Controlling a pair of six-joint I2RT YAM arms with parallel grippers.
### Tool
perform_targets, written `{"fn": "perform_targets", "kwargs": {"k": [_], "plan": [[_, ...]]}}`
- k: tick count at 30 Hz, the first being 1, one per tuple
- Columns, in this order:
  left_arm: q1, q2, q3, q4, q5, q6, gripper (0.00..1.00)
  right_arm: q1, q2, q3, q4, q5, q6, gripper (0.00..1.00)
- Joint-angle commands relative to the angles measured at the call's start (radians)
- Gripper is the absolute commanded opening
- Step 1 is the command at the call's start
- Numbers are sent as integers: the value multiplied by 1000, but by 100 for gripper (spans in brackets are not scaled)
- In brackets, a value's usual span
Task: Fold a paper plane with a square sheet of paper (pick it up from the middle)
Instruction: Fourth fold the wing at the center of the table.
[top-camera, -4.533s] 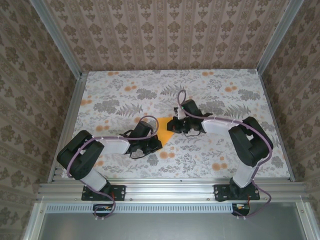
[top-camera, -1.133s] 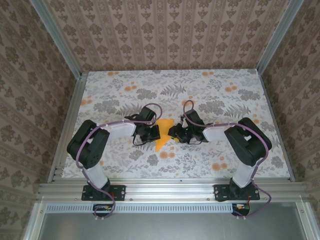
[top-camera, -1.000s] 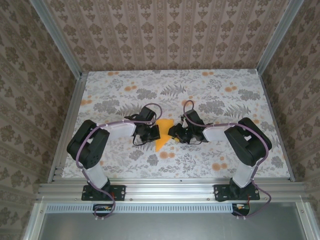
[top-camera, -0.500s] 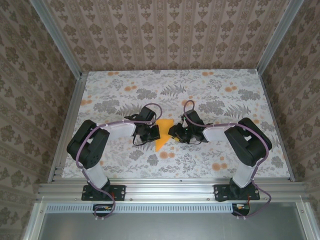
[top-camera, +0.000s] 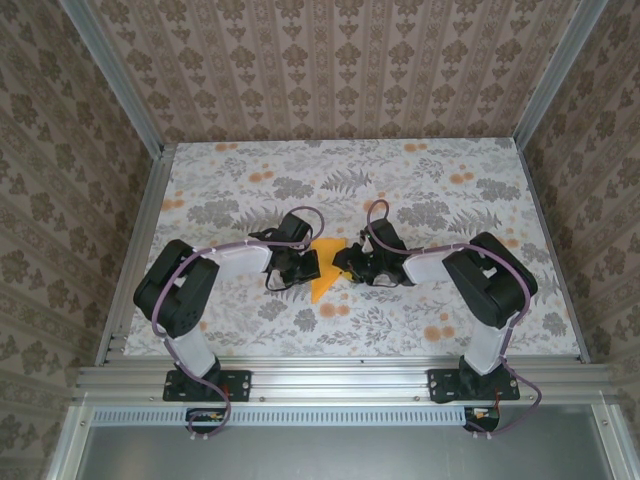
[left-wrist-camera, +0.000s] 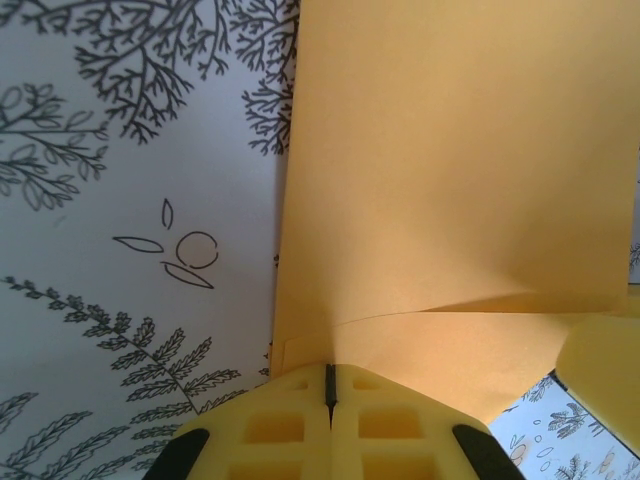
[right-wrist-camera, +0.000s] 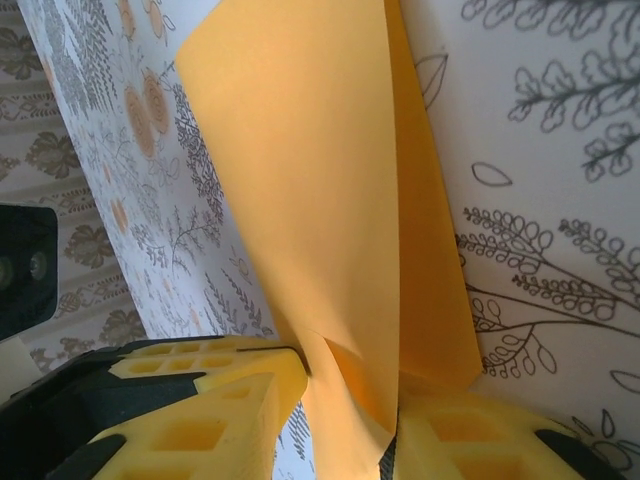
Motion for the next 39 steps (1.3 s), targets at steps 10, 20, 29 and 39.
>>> {"fn": "perform_targets", "kwargs": {"k": [10, 20, 29, 39], "plan": [[9, -30, -5, 2, 17, 8, 8, 41, 7, 12, -108, 61, -18, 3], [-43, -204, -129, 151, 9, 104, 27, 62, -174, 33, -463, 319, 17, 0], [-143, -228, -203, 346, -2, 250, 53, 63, -265, 46, -629, 384, 114, 0], [-267, -187, -235, 471, -92, 407, 41, 59, -251, 49, -605, 350, 202, 0]]}}
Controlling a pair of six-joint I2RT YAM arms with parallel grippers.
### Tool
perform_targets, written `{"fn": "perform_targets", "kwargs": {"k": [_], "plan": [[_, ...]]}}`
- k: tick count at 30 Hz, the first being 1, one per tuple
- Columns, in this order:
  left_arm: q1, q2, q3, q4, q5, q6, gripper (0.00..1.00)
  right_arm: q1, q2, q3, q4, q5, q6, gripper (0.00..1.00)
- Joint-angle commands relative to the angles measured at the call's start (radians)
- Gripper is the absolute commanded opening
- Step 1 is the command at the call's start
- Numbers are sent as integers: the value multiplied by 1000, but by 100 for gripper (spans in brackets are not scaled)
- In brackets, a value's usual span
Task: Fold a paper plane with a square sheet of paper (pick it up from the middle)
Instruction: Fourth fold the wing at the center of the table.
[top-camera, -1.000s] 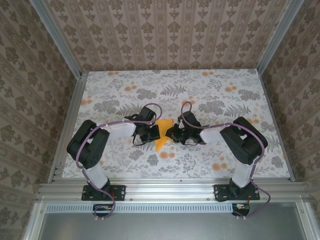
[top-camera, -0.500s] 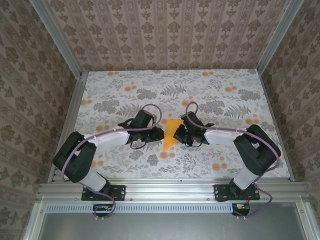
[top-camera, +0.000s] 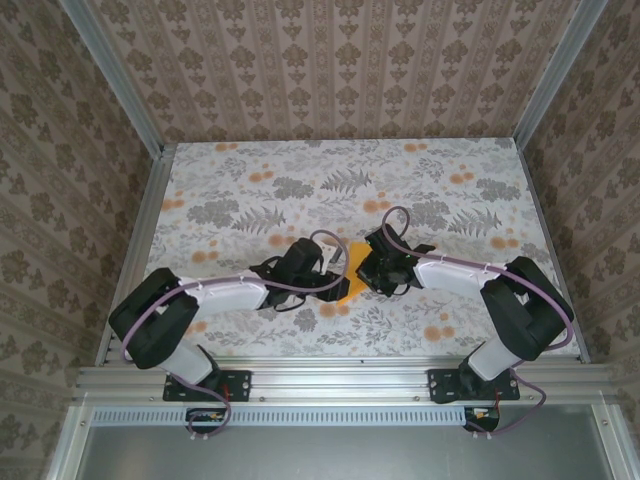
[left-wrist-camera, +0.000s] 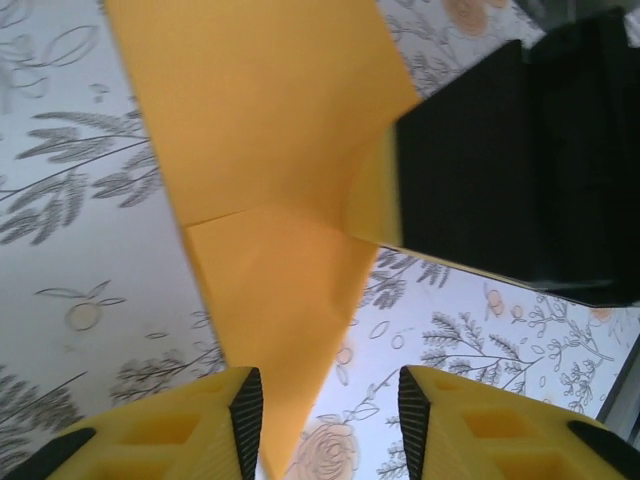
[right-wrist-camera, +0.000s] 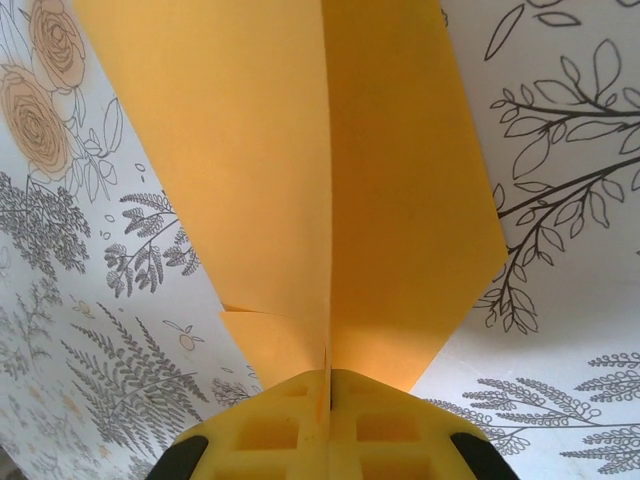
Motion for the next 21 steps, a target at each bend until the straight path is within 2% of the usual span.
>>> {"fn": "perform_targets", "kwargs": {"k": [1, 15, 21], "plan": [[-30, 30, -5, 58, -66, 81, 40, 1, -6, 15, -16, -4, 64, 0], [-69, 142, 1, 133, -135, 102, 36, -37, -4, -8, 36, -84, 130, 0], [-73, 162, 8, 111, -172, 103, 34, -46, 1, -9, 44, -105, 136, 0]]}}
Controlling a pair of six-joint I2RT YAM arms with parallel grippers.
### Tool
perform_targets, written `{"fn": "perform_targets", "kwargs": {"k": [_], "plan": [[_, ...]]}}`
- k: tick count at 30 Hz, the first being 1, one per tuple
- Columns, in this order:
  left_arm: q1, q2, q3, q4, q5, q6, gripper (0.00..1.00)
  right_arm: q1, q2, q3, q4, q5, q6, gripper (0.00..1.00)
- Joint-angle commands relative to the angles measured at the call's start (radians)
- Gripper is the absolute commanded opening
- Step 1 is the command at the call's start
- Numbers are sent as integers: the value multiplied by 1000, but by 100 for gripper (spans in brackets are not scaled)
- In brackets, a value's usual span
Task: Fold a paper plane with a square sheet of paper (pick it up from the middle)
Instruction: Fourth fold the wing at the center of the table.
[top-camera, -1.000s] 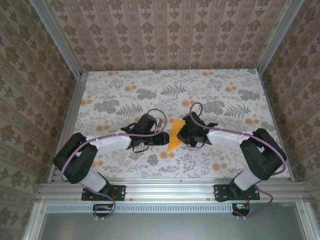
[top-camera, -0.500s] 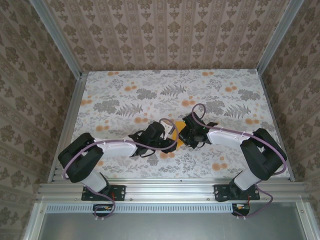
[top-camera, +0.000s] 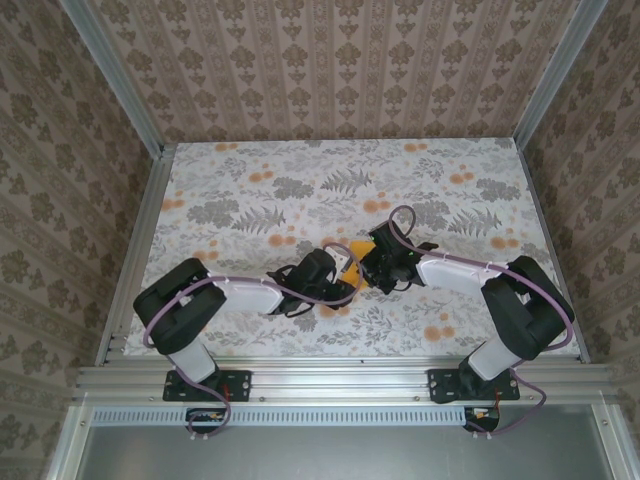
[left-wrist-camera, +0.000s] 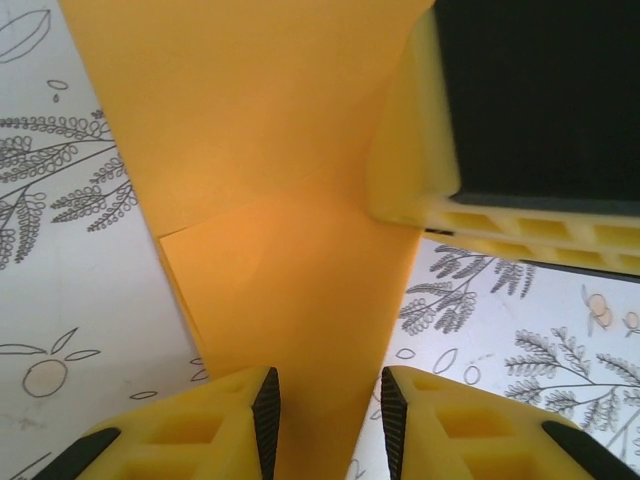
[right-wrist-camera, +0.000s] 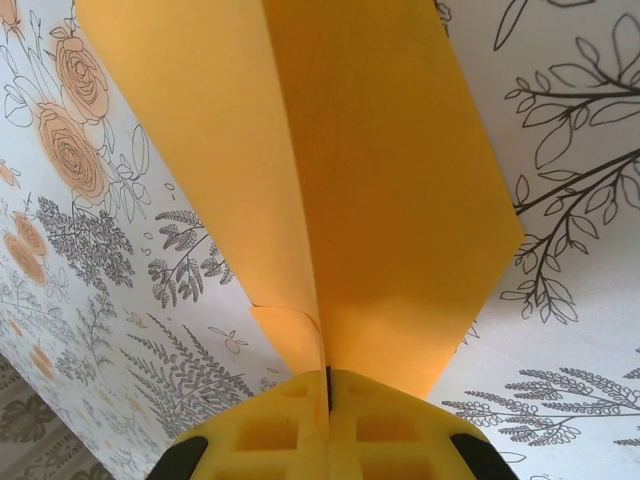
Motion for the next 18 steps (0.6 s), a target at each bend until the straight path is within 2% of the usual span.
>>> {"fn": "perform_targets", "kwargs": {"k": [1, 5, 12, 15, 18], "plan": [[-11, 21, 8, -2, -44, 26, 34, -6, 2, -9, 8, -40, 37, 0], [-13, 27, 17, -16, -56, 27, 26, -8, 4, -5, 4, -44, 27, 0], [-13, 37, 21, -20, -40, 24, 20, -27, -11, 0, -11, -52, -29, 30], [-13, 39, 24, -22, -33, 21, 19, -42, -31, 0, -9, -54, -79, 39], [-11, 41, 27, -21, -11, 9, 16, -64, -53, -14, 14, -69, -147, 44]]}}
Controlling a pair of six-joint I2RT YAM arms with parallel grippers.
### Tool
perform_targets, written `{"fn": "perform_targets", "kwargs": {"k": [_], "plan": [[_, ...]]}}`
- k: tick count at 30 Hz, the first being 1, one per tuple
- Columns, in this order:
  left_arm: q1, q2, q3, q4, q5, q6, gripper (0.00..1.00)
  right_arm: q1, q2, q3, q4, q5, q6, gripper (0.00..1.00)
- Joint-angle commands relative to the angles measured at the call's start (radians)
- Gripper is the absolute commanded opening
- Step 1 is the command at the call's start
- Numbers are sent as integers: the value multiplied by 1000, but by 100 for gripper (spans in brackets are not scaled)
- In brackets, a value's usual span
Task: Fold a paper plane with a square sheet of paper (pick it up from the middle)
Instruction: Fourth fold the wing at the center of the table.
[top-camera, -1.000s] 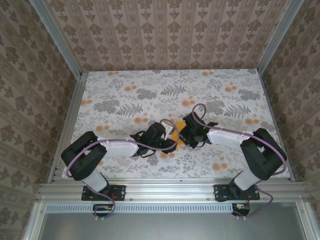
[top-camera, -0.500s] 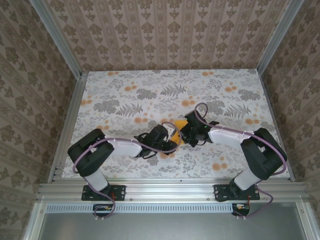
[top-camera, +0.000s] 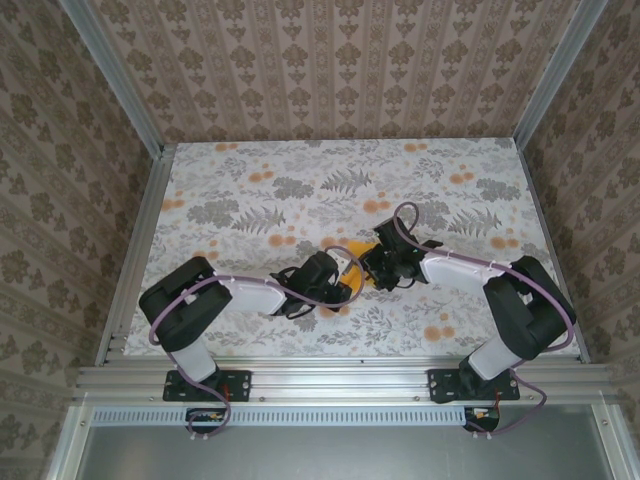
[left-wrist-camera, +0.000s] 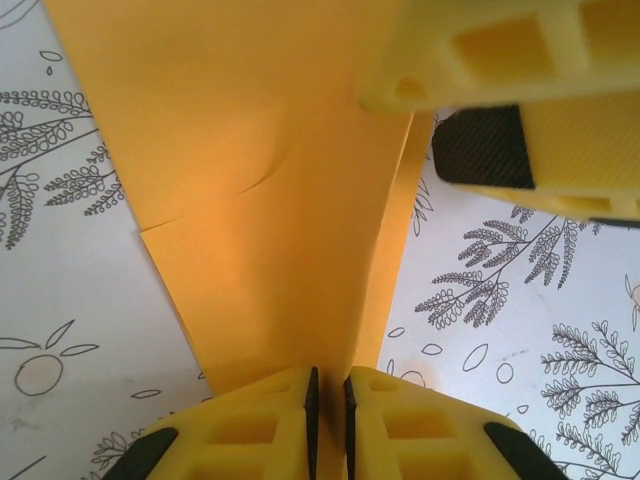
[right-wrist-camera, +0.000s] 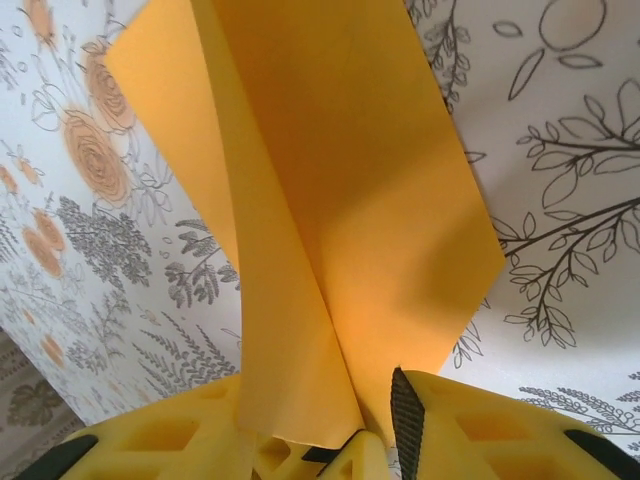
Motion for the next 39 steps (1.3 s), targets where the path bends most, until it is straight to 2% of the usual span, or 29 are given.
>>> {"fn": "perform_targets", "kwargs": {"k": [1, 6, 11, 19, 26, 32, 39], "plan": [[2, 17, 26, -20, 22, -7, 16, -25, -50, -21, 23, -37, -95, 44], [27, 17, 16, 8, 85, -49, 12, -61, -100, -91, 162, -69, -222, 45], [77, 17, -1, 59, 198, -104, 9, -89, -107, -161, 307, -117, -335, 42], [160, 41, -18, 146, 349, -202, 7, -98, 8, -154, 442, -264, -487, 34], [197, 87, -20, 177, 401, -261, 5, -106, 116, -110, 456, -303, -530, 31], [211, 112, -13, 186, 425, -292, 5, -109, 146, -93, 424, -292, -537, 35], [234, 108, -17, 211, 450, -318, 6, -109, 170, -60, 300, -228, -556, 38]]}}
